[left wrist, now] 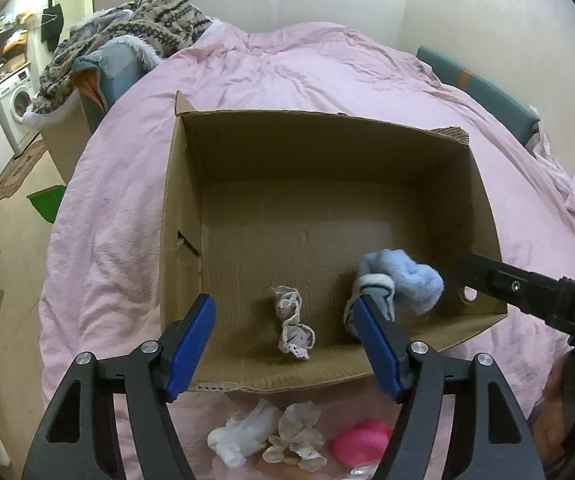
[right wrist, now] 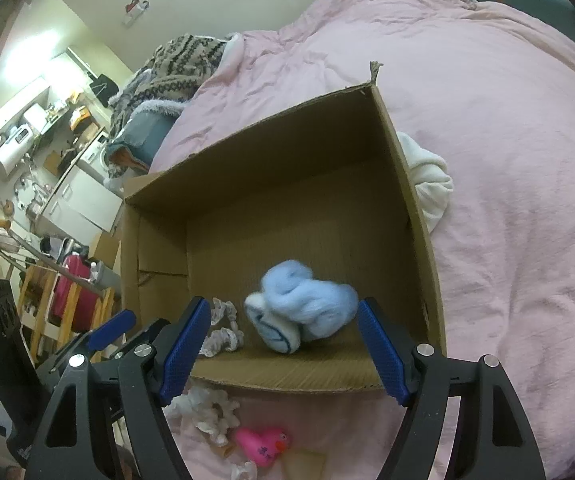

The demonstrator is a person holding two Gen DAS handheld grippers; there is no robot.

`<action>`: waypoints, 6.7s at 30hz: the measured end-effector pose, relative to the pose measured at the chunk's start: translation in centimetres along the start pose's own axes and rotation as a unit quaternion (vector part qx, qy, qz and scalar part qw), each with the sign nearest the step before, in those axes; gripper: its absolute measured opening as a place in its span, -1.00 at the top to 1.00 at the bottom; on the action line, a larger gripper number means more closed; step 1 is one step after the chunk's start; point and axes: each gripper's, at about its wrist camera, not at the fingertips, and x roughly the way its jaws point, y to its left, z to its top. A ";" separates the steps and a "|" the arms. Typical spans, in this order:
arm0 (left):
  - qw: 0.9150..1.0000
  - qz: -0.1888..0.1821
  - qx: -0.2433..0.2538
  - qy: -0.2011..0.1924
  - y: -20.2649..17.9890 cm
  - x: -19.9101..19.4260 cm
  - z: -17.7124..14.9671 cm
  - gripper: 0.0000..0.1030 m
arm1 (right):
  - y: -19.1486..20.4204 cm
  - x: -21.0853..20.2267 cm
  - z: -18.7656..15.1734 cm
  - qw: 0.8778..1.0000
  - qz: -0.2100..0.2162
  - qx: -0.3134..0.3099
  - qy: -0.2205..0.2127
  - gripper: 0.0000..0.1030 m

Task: Organize soft objects
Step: 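Carry both items into the cardboard box and open both tools, then grasp the white sock bundle with the left tool, then grasp the tan cup with the right tool while the left tool carries the sock to the box, then release the sock and the tan cup into the box, opening both tools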

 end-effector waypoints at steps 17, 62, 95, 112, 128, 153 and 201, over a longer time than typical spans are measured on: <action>0.999 0.022 -0.033 -0.007 2.7 -3.9 -1.4 -0.34 | 0.3 -1.7 -1.2 1.000 -0.013 -0.015 0.013 -0.56; 0.972 -0.003 -0.146 0.185 7.8 -1.2 -8.0 0.47 | -1.8 -1.6 -6.1 0.994 -0.011 0.048 0.097 -0.56; 0.985 0.027 -0.106 0.134 5.5 -4.1 -9.6 0.47 | 0.9 4.6 -10.4 0.971 -0.041 -0.028 0.234 0.77; 0.991 0.014 -0.100 0.085 5.3 -7.2 -5.9 0.47 | 1.7 -1.5 -5.3 0.991 0.052 -0.009 0.125 0.78; 0.998 0.030 -0.059 0.020 3.2 -4.5 0.5 0.47 | -0.7 -1.5 0.5 0.996 0.070 0.010 0.049 0.78; 0.998 0.035 -0.049 0.008 3.7 -0.9 -1.0 0.47 | -0.7 1.5 -1.2 0.997 -0.013 -0.028 0.078 0.77; 0.998 0.036 -0.045 -0.018 2.9 -2.2 -1.0 -0.41 | -0.6 0.2 -0.2 0.999 0.005 0.001 0.035 -0.41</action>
